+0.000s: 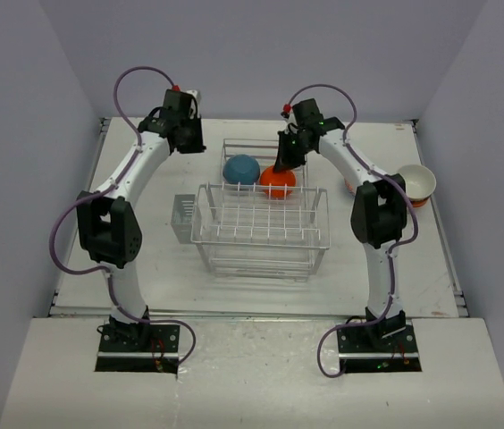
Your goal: Unload the bowls from the dish rack
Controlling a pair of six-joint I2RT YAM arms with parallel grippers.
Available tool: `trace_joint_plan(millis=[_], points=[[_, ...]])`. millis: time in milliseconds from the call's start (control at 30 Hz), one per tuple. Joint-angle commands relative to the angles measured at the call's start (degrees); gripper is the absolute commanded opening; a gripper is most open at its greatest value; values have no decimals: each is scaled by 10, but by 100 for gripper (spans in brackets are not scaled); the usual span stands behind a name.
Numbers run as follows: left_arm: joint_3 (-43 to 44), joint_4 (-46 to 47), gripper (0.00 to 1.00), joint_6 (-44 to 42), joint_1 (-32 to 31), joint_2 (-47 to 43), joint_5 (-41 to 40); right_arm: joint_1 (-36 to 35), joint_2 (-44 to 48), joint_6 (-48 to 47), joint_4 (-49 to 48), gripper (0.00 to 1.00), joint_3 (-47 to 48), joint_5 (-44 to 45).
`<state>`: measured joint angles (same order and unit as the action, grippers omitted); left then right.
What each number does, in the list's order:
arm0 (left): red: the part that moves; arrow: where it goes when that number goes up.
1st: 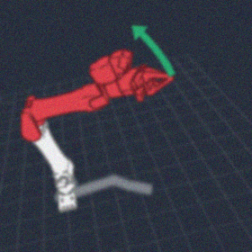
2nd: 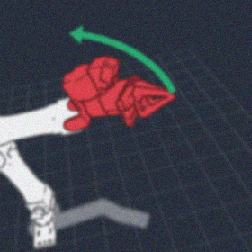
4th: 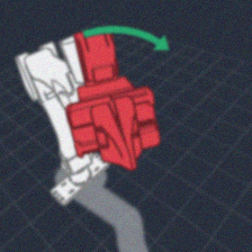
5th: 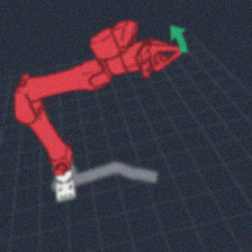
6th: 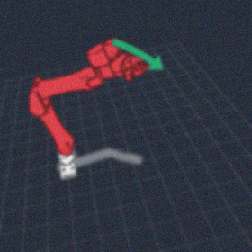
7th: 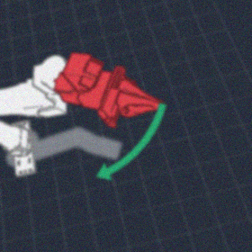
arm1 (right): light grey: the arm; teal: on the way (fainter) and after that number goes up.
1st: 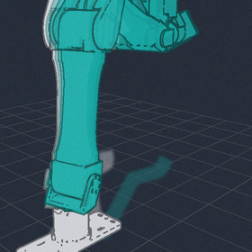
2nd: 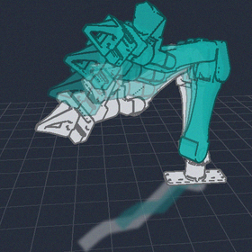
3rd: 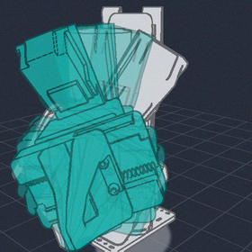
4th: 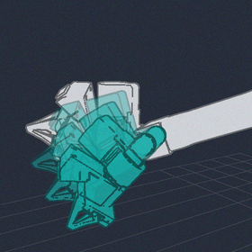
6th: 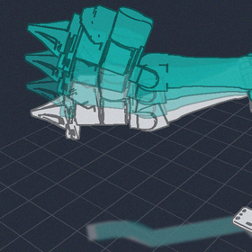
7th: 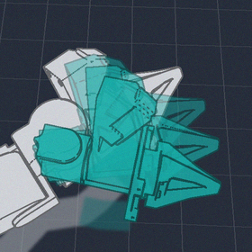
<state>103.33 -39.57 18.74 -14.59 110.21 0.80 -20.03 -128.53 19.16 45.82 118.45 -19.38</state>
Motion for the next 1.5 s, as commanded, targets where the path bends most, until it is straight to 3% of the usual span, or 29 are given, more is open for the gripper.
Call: trace_joint_plan(millis=[0,333,567,700,1200,1467], points=[[30,-2,12,3,4,15,3,-13,32,-12,30,0,-43,34],[27,-2,14,8,4,19,14,-44,52,-27,23,0,-83,-30],[25,-13,41,0,4,10,2,-80,24,-8,28,0,-28,-60],[23,-17,50,-3,4,7,-2,-88,2,8,33,0,5,-80],[-17,-18,54,-20,4,-23,26,-107,-81,47,31,0,127,-162],[-32,-19,56,-29,4,-37,58,-110,-8,51,-16,0,96,-149]])
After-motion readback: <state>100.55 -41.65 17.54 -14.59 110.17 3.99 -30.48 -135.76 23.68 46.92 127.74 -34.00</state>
